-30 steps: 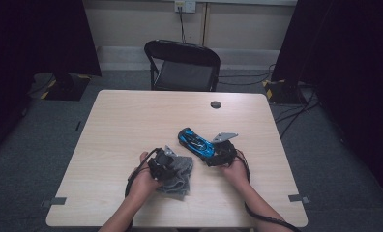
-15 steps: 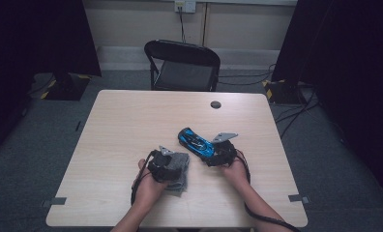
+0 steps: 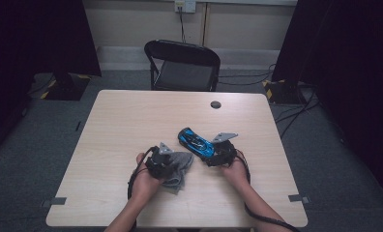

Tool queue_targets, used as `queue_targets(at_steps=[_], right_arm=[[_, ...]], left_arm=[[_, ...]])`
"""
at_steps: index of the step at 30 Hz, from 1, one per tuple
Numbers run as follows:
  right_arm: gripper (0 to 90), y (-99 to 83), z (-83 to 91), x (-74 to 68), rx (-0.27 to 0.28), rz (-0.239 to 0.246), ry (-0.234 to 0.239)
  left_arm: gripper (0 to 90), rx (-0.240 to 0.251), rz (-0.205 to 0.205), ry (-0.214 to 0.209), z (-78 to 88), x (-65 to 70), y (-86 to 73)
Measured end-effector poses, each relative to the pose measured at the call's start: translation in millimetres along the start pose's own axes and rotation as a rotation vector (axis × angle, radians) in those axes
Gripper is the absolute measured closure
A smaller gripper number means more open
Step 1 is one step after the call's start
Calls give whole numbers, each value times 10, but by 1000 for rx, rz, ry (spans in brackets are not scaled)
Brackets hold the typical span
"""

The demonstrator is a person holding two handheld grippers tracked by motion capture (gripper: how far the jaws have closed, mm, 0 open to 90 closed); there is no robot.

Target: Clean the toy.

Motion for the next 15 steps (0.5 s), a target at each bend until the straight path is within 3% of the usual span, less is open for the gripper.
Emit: queue_targets(at_steps=[7,10,15], right_arm=[[236,-1,0,-2,-2,-2,1],[236,-1,0,-2,-2,-1,1],[236,-1,1,-1,-2,-1,1]], left_arm=[[765,51,-48,5,10,-14,410],[765,45,-73,-19,-124,39,577],[765,-18,-140,-42,-453,151,757]])
Point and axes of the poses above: each handheld gripper's, and its own axes: z roughly backward along the jaws, y roughly out of its top, x roughly to its right, the point moved 9 cm from there along -z, roughly forward along the jaws, and after that the axes turned 8 degrees about x, right-handed, at the moved point
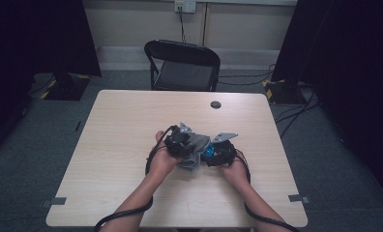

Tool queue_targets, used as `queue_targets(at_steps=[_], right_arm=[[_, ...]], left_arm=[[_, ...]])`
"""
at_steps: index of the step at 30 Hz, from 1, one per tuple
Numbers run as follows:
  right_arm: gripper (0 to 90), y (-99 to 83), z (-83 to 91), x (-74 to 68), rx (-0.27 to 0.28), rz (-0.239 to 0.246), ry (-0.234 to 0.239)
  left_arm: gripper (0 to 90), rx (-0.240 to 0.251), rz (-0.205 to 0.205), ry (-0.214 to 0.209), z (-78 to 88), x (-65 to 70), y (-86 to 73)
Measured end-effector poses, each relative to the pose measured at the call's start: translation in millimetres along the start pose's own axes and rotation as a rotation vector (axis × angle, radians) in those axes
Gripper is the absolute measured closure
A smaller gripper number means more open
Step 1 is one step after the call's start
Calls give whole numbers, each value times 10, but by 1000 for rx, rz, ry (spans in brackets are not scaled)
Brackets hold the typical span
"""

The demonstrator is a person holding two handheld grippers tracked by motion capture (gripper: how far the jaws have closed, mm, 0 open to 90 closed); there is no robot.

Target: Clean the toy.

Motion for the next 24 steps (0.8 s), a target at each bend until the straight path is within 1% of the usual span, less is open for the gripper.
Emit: queue_targets(at_steps=[1,3,4,7,9,15,17,19,20,21,23,24], right_arm=[[236,1,0,-1,1,-1,0],[236,1,0,-1,0,-1,-1],[236,1,-1,-1,1,-1,0],[236,1,-1,0,1,-1,0],[236,1,-1,1,1,0,-1],[236,2,-2,0,3,-1,-1],[236,2,-1,0,2,0,-1],[236,1,-1,1,2,0,-1],[236,1,-1,1,2,0,-1],[236,1,-1,1,1,0,-1],[236,0,0,-2,0,-1,0],[236,1,0,-1,1,-1,0]], left_arm=[[764,-10,-9,1,-65,12,33],[764,-36,-8,-15,-190,57,70],[764,-39,-9,-16,-244,76,87],[763,-65,-29,-21,-356,119,95],[763,-72,-33,-19,-387,129,79],[763,-65,-46,-12,-392,135,65],[763,-74,-60,-7,-389,132,66],[761,-71,-52,-3,-387,121,72],[760,-72,-55,2,-378,106,75],[758,-67,-54,12,-371,87,78],[758,-64,-41,19,-358,56,77],[758,-67,-44,26,-351,36,77]])
Point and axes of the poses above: each handheld gripper's, and its own axes: z roughly backward along the jaws, y roughly out of its top, x roughly to its right, the point moved 9 cm from there along -z, roughly forward along the jaws, and after that the axes turned 8 degrees about x, right-handed, at the moved point
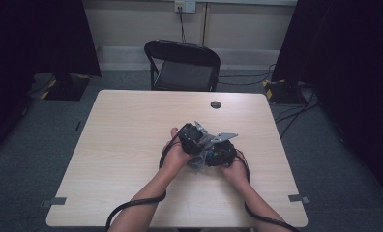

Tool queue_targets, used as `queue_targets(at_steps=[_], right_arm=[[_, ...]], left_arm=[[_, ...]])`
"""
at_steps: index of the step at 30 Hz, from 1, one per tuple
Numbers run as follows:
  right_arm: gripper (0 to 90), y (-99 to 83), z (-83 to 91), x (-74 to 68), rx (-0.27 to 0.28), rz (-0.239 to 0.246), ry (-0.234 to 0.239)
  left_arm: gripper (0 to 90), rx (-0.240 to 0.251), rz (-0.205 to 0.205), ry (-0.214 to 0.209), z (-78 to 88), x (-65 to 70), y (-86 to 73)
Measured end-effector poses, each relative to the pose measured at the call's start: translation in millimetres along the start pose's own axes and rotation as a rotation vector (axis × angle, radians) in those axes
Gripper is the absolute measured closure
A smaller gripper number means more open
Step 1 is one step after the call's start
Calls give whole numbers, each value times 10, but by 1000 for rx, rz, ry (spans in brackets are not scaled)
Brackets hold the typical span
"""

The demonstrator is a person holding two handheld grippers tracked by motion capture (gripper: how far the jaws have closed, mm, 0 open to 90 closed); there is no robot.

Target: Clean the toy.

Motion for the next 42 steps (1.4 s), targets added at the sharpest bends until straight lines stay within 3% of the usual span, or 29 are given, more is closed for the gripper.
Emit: queue_targets(at_steps=[4,6,14,26,42], right_arm=[[237,-1,0,0,0,1,0],[236,-1,0,1,0,1,0],[236,-1,0,0,0,1,0],[236,-1,0,0,0,1,1],[236,0,0,0,0,1,1]], left_arm=[[758,-10,8,41,19,-100,14],[758,-12,27,38,16,-143,18],[757,-29,29,79,10,-307,47],[755,-19,96,88,13,-532,8],[754,-36,120,146,57,-773,-24]])
Point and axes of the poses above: each handheld gripper's, and its own axes: z roughly backward along the jaws, y roughly out of its top, x roughly to its right, the point moved 9 cm from there along -z, roughly forward along the jaws, and after that the axes turned 8 degrees about x, right-handed, at the moved point
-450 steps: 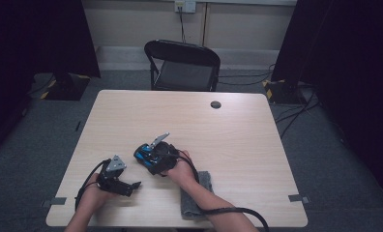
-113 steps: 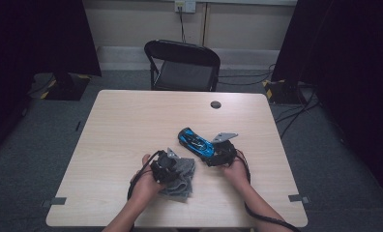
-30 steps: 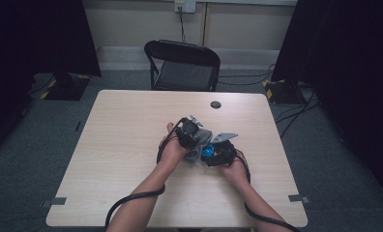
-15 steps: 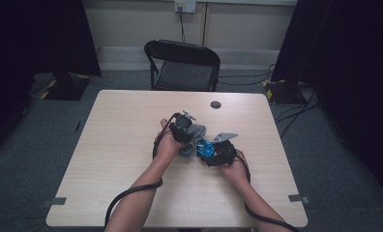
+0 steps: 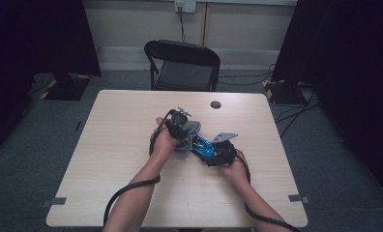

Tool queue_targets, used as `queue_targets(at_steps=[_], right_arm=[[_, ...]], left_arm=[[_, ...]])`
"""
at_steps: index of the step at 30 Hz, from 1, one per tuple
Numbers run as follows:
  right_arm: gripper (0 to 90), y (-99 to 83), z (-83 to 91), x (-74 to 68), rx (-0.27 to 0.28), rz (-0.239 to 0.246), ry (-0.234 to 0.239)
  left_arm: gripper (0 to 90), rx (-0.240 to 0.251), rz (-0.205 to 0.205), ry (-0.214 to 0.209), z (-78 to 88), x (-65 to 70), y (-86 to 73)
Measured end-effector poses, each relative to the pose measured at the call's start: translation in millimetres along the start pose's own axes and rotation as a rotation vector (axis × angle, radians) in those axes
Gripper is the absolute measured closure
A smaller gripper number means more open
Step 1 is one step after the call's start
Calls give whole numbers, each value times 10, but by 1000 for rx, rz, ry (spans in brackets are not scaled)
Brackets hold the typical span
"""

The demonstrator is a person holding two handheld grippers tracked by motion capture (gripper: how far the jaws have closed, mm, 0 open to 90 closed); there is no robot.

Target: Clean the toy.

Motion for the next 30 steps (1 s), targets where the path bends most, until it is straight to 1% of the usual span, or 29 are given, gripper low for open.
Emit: queue_targets(at_steps=[5,7,13,14,15,17,18,20,21,23,27,29,30], right_arm=[[237,0,0,0,0,0,0],[236,0,0,0,0,0,0],[237,0,0,0,0,0,0],[237,0,0,0,0,0,0],[237,0,0,0,0,0,0],[237,0,0,0,0,0,0],[236,0,0,0,0,0,0],[236,0,0,0,0,0,0],[236,-1,0,0,0,0,1],[237,0,0,0,0,0,0],[236,0,0,0,0,0,0],[236,0,0,0,0,-1,0],[236,0,0,0,0,-1,0]], left_arm=[[755,0,28,4,-6,-66,-23],[755,-1,31,12,-5,-93,-26],[755,-1,38,11,-18,-142,-30],[755,3,43,15,-18,-147,-26],[755,1,37,19,-13,-161,-26],[755,6,47,25,-5,-184,-26],[755,4,40,30,7,-207,-29],[756,4,53,41,27,-262,-41],[757,-2,52,49,35,-295,-56],[758,-19,63,55,39,-348,-102],[759,-19,92,49,42,-429,-182],[759,-21,92,56,47,-458,-209],[759,-24,103,53,52,-474,-229]])
Point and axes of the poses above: each handheld gripper's, and its own axes: z roughly backward along the jaws, y roughly out of its top, x roughly to its right, the point moved 9 cm from there along -z, roughly forward along the jaws, and after that the axes turned 8 degrees about x, right-handed, at the moved point
